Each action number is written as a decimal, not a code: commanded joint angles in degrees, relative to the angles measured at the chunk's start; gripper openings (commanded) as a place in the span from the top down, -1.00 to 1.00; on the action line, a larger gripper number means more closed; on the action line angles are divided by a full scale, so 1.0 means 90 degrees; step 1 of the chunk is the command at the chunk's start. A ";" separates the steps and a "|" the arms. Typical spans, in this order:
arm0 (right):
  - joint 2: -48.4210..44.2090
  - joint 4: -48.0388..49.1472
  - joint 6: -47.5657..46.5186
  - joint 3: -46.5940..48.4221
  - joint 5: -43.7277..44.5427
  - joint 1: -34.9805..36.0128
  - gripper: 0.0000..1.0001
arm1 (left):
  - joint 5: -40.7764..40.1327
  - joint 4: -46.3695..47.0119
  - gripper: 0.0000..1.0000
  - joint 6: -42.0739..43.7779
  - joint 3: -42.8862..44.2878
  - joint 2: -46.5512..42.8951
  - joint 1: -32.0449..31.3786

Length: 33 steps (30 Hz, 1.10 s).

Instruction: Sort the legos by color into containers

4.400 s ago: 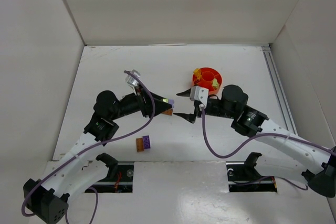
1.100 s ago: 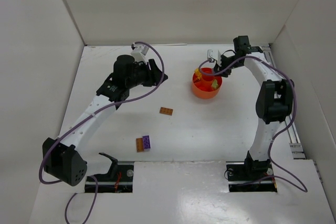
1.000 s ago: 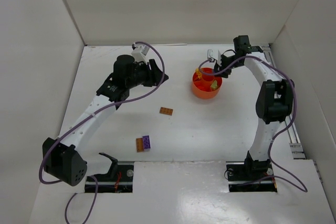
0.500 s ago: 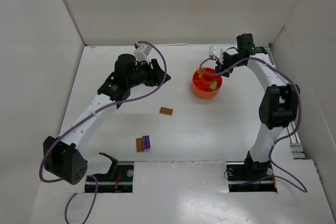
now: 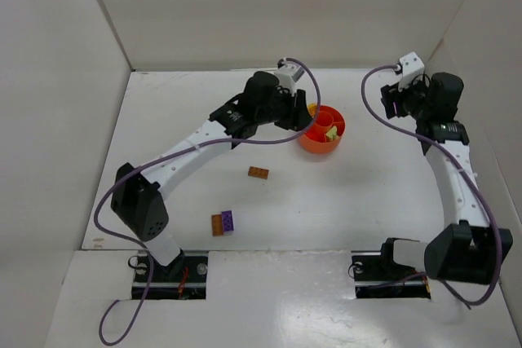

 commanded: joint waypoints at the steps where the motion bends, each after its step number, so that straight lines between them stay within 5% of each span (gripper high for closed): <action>1: -0.0840 0.0414 0.1626 -0.0397 0.0968 0.0063 -0.36 | -0.0309 -0.0089 1.00 0.0288 0.0840 0.0550 -0.0203; 5: -0.1496 -0.0084 0.2427 -0.0739 0.2013 0.0063 -0.42 | -0.1245 -0.0935 1.00 0.0551 0.2188 0.1671 -0.0691; 12: -0.1742 -0.0749 0.2693 -0.0935 0.2346 0.0004 -0.45 | -0.1977 -0.1710 1.00 0.0611 0.4581 0.3490 -0.1024; 20: -0.1742 -0.0876 0.2752 -0.1062 0.2464 0.0004 -0.45 | -0.2496 -0.1769 1.00 0.0611 0.5599 0.4586 -0.1024; 33: -0.1625 -0.0808 0.2752 -0.1121 0.2464 0.0004 -0.45 | -0.3298 -0.1710 0.98 0.0904 0.5600 0.4938 -0.1337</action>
